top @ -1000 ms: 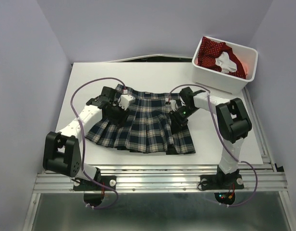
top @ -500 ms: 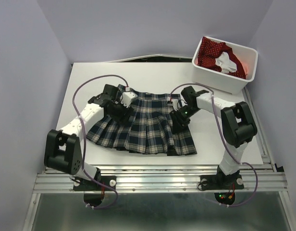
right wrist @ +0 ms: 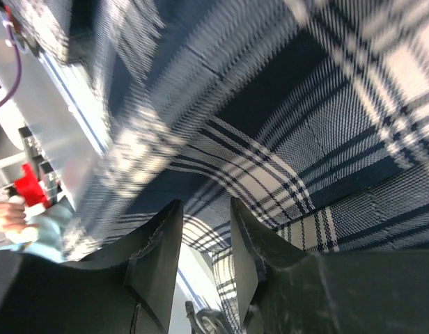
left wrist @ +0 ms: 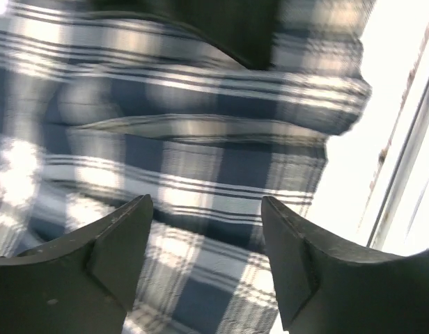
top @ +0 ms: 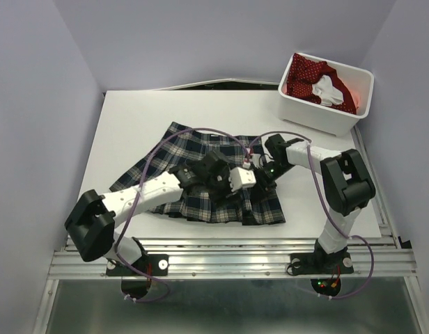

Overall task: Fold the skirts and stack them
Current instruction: Flatten the skirt out

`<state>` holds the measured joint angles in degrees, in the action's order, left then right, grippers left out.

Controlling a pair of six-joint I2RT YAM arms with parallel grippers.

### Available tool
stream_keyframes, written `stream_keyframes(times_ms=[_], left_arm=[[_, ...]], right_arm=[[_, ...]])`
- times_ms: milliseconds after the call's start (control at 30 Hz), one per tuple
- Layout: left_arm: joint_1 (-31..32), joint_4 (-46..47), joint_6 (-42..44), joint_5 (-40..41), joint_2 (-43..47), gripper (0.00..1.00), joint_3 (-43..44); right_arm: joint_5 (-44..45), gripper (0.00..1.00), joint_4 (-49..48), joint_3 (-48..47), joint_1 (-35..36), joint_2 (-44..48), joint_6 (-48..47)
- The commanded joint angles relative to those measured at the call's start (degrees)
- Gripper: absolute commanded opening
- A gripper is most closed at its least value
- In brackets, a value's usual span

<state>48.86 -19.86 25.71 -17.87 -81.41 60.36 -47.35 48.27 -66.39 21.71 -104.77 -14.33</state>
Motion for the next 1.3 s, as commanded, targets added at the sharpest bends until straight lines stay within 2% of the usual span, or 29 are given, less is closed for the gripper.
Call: stream_keyframes(times_ms=[0,233,400,667,733,867,900,933,967,1033,1167,1267], left_arm=[[8.52,2.89,3.02,6.78,0.81,0.77,-3.84],[15.82,8.16,5.74,14.34,-3.14,0.79,-4.81],[16.97,10.1,7.42,17.25,-7.18,0.8,-5.34],[17.58,10.63,9.0,15.84,-8.76,0.83,-6.04],[17.58,11.15,8.56,16.72,-9.56,0.79,-5.87],[17.58,9.75,8.47,16.82,-9.74,0.58,-5.95],[17.67,8.44,8.65,16.2,-9.13,0.58,-6.13],[17.58,7.91,8.82,15.15,-7.21,0.6,-6.83],[17.58,7.38,8.83,14.62,-6.23,0.71,-7.18],[17.67,5.8,8.56,13.74,-4.21,0.79,-7.97],[17.59,5.53,8.65,14.44,-4.28,0.8,-9.29],[17.58,7.89,7.87,17.07,-5.6,0.73,-10.08]], right_arm=[[-0.9,0.38,-2.74,3.02,-0.09,-1.66,0.44],[-1.43,0.38,-6.17,4.25,-0.09,-4.39,2.11],[-0.99,0.38,-6.44,4.34,-0.09,-4.92,2.11],[-0.9,0.38,-6.52,4.34,-0.09,-5.09,1.93],[-1.16,0.38,-6.52,4.34,-0.09,-5.18,1.93],[-0.38,0.38,-6.52,4.6,-0.09,-5.09,1.32],[-0.11,0.38,-6.52,4.69,-0.09,-5.18,1.41],[0.07,0.38,-6.52,4.43,-0.09,-5.27,1.32],[0.07,0.38,-6.52,4.43,-0.09,-5.35,1.32],[0.07,0.38,-6.61,4.17,-0.09,-5.62,1.32],[-0.11,0.38,-6.52,3.9,-0.09,-5.97,1.5],[-0.02,0.38,-6.35,3.64,-0.09,-6.15,1.76]])
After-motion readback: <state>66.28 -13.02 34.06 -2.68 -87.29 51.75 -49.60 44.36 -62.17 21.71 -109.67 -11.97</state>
